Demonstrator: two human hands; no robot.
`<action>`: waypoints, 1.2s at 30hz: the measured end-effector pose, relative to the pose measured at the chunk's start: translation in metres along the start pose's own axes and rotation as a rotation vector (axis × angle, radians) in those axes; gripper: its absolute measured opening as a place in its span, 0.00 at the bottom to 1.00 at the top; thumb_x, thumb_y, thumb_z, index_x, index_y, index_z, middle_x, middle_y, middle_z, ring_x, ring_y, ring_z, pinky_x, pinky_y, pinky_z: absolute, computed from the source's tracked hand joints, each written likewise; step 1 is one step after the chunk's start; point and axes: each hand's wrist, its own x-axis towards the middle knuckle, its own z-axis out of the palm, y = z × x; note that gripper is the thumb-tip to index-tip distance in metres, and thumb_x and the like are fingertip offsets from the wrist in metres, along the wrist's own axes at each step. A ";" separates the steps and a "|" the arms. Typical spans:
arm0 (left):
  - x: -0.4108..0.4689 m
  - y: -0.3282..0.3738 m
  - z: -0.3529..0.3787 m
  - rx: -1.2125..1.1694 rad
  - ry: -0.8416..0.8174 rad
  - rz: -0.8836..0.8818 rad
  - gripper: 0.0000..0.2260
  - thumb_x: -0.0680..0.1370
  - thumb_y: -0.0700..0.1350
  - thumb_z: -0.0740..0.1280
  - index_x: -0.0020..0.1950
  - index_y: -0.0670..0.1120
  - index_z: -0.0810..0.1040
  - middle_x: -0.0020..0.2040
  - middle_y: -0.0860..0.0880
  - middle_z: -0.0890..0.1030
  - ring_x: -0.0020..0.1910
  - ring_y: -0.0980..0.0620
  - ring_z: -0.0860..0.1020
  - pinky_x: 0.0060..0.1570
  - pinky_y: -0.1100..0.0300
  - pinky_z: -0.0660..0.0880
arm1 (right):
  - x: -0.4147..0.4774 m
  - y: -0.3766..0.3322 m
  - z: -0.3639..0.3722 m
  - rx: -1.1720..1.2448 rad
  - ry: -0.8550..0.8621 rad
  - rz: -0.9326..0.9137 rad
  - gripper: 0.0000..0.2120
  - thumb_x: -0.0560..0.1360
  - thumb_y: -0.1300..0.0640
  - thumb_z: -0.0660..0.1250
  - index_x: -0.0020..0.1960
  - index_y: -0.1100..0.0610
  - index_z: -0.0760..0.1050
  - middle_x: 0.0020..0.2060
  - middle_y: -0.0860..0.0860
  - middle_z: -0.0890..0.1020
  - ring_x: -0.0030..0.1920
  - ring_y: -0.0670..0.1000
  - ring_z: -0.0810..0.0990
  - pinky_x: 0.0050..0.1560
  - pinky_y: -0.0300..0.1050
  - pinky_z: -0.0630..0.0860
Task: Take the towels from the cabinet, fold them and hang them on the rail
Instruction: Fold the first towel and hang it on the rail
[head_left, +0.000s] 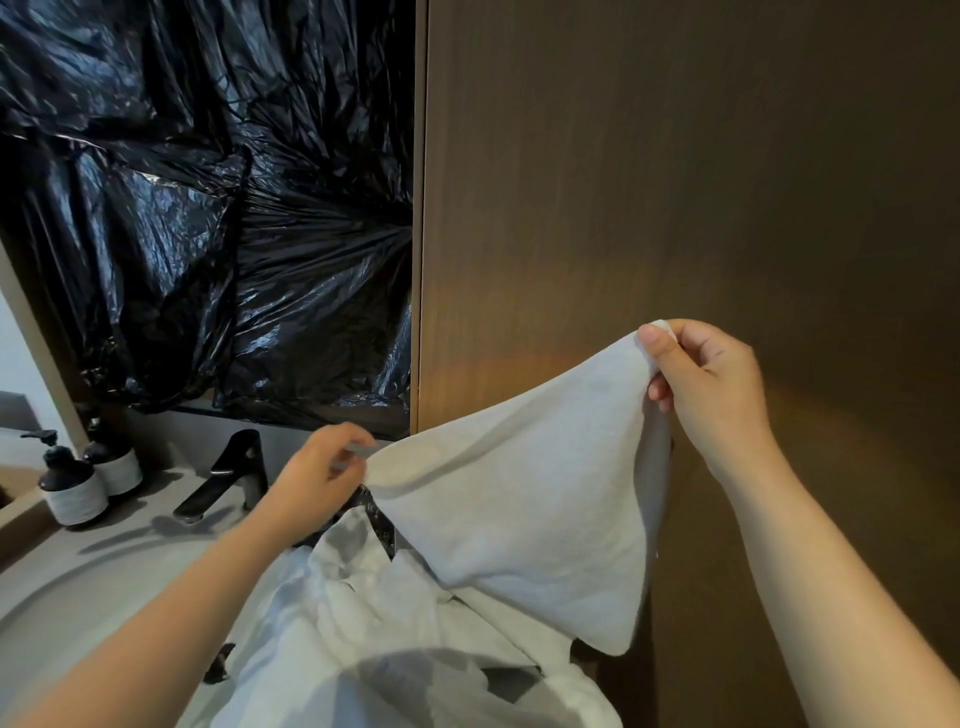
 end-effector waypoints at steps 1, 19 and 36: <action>-0.007 0.003 0.004 -0.030 -0.016 0.089 0.09 0.78 0.43 0.66 0.53 0.57 0.75 0.54 0.59 0.75 0.53 0.62 0.76 0.53 0.65 0.73 | 0.001 0.000 0.001 0.000 0.002 -0.003 0.14 0.79 0.46 0.64 0.43 0.54 0.79 0.28 0.49 0.77 0.30 0.44 0.76 0.32 0.32 0.72; 0.009 -0.003 0.003 0.315 0.123 0.028 0.14 0.81 0.47 0.62 0.48 0.39 0.83 0.45 0.44 0.80 0.43 0.46 0.78 0.45 0.54 0.74 | 0.009 0.010 -0.013 -0.010 0.048 -0.014 0.12 0.78 0.45 0.65 0.41 0.50 0.80 0.26 0.47 0.76 0.29 0.44 0.74 0.36 0.42 0.72; 0.097 0.106 -0.109 -0.162 0.546 0.221 0.09 0.77 0.49 0.69 0.43 0.44 0.79 0.37 0.44 0.79 0.38 0.43 0.77 0.37 0.54 0.71 | 0.066 0.004 -0.046 0.078 0.356 0.038 0.12 0.77 0.44 0.67 0.37 0.48 0.78 0.35 0.46 0.80 0.36 0.44 0.77 0.37 0.42 0.72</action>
